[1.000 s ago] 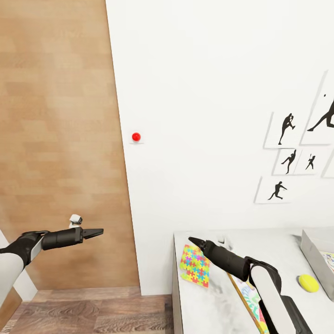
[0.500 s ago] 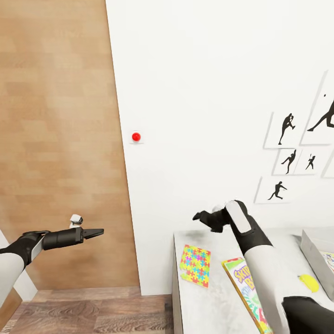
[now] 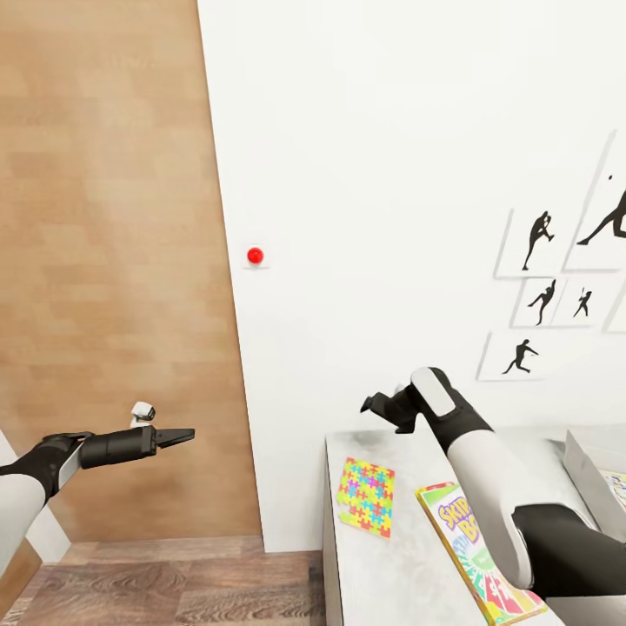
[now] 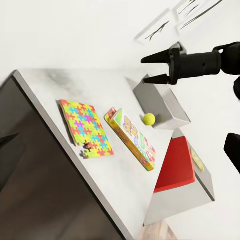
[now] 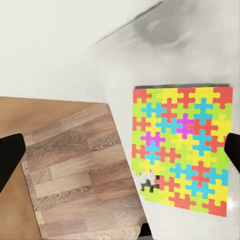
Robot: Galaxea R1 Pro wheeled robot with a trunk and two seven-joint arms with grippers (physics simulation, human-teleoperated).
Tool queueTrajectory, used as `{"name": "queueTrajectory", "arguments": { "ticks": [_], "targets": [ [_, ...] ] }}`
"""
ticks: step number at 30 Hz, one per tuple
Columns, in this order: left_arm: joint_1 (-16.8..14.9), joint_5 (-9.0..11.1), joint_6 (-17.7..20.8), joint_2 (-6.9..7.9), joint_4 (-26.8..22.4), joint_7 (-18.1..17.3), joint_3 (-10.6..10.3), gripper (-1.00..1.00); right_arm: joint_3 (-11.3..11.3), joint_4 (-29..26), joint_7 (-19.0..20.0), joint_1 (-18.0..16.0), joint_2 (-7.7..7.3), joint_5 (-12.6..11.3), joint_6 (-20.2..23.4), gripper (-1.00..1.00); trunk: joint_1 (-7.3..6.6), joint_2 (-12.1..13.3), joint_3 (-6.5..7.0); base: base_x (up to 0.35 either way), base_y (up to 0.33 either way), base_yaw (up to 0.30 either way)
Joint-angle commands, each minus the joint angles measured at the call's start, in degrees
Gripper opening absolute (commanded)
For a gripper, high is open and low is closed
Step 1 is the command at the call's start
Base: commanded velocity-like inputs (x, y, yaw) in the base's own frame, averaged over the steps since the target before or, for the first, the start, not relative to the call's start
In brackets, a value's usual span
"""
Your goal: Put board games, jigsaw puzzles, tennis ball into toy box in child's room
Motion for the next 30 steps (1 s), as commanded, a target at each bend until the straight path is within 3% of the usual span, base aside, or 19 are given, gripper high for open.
{"name": "queueTrajectory", "arguments": {
  "ticks": [1,5,10,30],
  "targets": [
    [0.0,-0.2,0.6,0.00,0.0,-0.2,0.1,1.00,1.3,-0.4,-0.6,0.0,0.00,-0.6,0.0,1.00,0.02,0.0,-0.10,0.000,0.000,0.000],
    [0.0,-0.2,0.6,0.00,0.0,-0.2,0.1,1.00,3.3,-0.9,-0.6,-0.1,0.03,-0.6,-0.3,1.00,0.02,0.0,-0.43,0.000,0.000,0.000],
    [0.0,-0.2,0.6,0.00,0.0,-0.2,0.1,1.00,4.3,-1.1,-0.6,-0.1,-0.01,-0.6,-0.4,1.00,0.02,0.0,-0.87,0.000,0.000,0.000],
    [0.0,-0.2,0.6,-0.09,0.0,-0.2,0.0,1.00,4.8,-0.6,-0.6,-0.2,-1.10,-0.5,-0.5,1.00,0.02,0.0,-2.70,0.000,0.000,0.000]
  ]
}}
